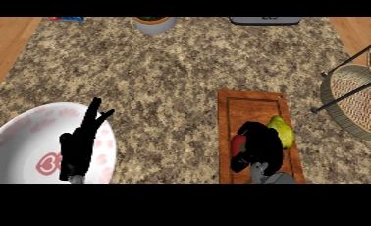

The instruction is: Pick the tomato from the cutting board and place it in the tiered basket

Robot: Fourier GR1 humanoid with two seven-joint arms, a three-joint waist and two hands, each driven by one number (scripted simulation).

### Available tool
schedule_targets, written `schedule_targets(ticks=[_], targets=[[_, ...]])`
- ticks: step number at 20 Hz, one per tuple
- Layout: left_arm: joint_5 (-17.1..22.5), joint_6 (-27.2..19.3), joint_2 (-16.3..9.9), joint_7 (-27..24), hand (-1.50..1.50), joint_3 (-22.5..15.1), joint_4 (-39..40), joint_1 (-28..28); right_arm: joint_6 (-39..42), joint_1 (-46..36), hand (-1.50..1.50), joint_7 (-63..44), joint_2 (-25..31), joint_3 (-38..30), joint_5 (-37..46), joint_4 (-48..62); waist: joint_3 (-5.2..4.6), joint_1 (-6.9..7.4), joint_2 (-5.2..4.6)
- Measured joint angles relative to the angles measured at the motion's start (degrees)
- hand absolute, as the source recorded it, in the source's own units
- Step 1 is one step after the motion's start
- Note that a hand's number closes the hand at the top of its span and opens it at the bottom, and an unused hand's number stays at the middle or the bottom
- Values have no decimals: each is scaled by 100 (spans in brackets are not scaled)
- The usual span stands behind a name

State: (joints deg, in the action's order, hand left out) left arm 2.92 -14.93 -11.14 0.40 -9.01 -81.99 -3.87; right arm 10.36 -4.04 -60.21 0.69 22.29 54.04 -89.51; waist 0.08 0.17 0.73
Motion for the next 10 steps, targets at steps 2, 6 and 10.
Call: schedule_targets(ticks=[2, 6, 10], targets=[[-82, -28, 67, 14, 0, -35, 33, 7, -79, -80, 150, 106, -6, 19, 71, 164, -3, 4, 8], [-93, 38, 73, -33, 0, 15, 23, -13, -159, -148, 150, 316, 94, 123, 406, 371, -12, 5, 23], [-127, -3, 100, -23, 0, 57, 8, -77, -174, 329, 150, 1041, 923, -93, 267, -108, -6, -73, 39]])
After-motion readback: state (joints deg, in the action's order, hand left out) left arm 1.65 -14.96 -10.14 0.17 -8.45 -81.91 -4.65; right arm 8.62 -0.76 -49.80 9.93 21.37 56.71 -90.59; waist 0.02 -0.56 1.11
